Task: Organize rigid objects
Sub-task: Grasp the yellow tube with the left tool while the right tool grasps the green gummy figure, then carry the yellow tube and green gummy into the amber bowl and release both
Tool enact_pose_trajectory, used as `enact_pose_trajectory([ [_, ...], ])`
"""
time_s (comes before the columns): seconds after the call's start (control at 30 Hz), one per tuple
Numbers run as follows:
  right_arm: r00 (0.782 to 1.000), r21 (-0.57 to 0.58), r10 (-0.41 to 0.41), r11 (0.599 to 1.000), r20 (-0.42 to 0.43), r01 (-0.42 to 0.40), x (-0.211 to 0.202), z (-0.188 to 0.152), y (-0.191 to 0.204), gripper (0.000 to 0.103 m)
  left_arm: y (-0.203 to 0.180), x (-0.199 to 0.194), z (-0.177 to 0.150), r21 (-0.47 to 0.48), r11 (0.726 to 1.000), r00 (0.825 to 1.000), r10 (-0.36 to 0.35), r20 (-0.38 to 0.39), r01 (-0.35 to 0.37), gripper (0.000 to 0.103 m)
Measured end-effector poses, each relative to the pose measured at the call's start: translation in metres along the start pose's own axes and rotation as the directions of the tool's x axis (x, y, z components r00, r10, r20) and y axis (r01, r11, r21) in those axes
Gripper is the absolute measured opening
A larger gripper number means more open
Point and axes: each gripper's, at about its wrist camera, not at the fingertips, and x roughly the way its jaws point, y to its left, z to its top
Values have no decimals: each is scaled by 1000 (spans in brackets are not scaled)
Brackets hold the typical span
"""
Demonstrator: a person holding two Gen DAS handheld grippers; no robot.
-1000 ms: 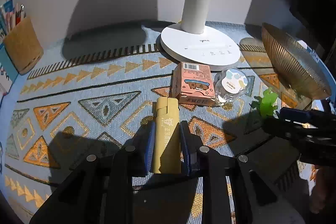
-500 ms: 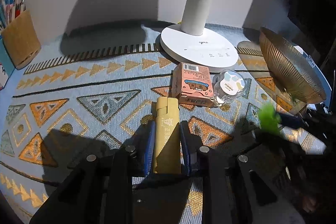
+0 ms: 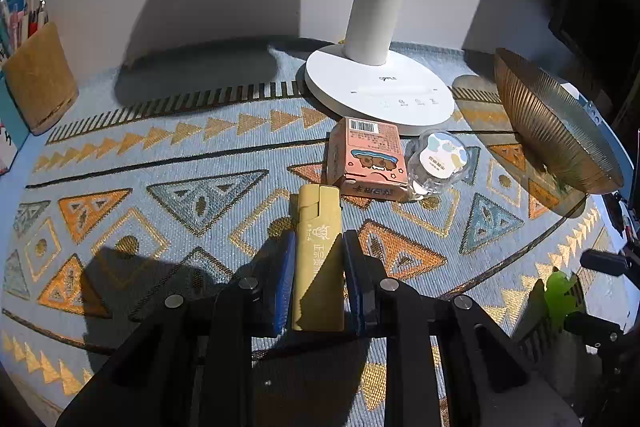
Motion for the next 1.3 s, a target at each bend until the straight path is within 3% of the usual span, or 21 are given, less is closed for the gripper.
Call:
enact_pose_trajectory([
  [0.17,998,108,47,993,-45,-42,9,-11,9,62,0,0,0,5,1000,1000,0,0,0,21],
  [0.3,998,125,-41,991,-39,45,21,-3,27,64,0,0,0,2,1000,1000,-5,-2,5,21],
  [0.4,998,156,-44,986,-44,50,28,8,30,64,0,0,0,11,1000,1000,-9,-11,9,21],
  [0.5,995,148,-93,984,-37,98,33,12,36,56,-1,-1,-1,21,1000,1000,-5,-11,5,21],
  [0.57,995,134,-97,986,-23,100,33,12,42,42,-3,0,-2,30,1000,1000,5,-11,-4,21],
  [0.73,996,98,-92,991,2,91,30,12,51,42,-7,-1,-4,64,997,999,34,3,-34,21],
  [0.87,997,119,-51,992,59,43,9,11,44,42,-7,-11,-7,51,999,1000,-13,20,12,21],
  [1.03,982,162,-129,981,136,107,-40,4,15,42,-15,-41,-1,23,995,993,-95,69,94,20],
  [1.13,963,223,-202,962,179,160,-72,2,-18,42,-32,-65,10,47,991,986,-127,109,122,20],
  [1.23,932,302,-305,923,195,238,-102,4,-62,42,-64,-88,29,97,982,972,-178,155,164,20],
  [1.3,908,382,-385,874,164,301,-116,10,-96,42,-94,-98,45,147,970,961,-216,174,191,20],
])
